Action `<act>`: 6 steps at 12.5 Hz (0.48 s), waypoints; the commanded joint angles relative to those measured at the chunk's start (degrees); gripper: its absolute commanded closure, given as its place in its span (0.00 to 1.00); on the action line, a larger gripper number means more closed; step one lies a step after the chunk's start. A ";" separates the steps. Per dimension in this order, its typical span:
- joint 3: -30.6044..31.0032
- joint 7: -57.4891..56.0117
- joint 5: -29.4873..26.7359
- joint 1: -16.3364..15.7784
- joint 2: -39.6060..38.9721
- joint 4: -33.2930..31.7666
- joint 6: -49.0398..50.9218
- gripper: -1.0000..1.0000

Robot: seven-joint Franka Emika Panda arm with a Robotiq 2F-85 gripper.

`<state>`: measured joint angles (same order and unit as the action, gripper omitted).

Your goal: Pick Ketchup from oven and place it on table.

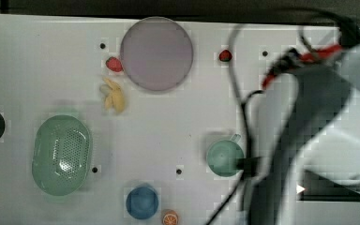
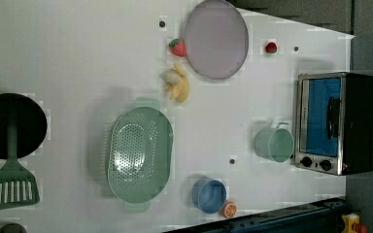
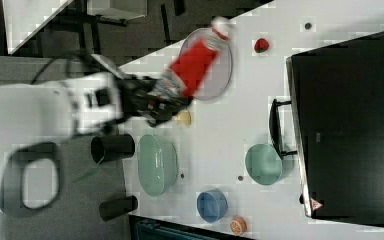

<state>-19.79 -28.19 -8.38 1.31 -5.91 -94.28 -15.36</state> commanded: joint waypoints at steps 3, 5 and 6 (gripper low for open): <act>8.37 -2.23 2.16 -5.15 -1.75 -5.04 0.57 0.36; 9.95 2.65 4.38 -6.12 -1.29 -9.66 0.17 0.36; 10.68 5.13 5.09 -6.58 -1.15 -12.15 -1.44 0.36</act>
<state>-8.94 -27.31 -3.33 -5.64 -7.98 -104.46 -16.94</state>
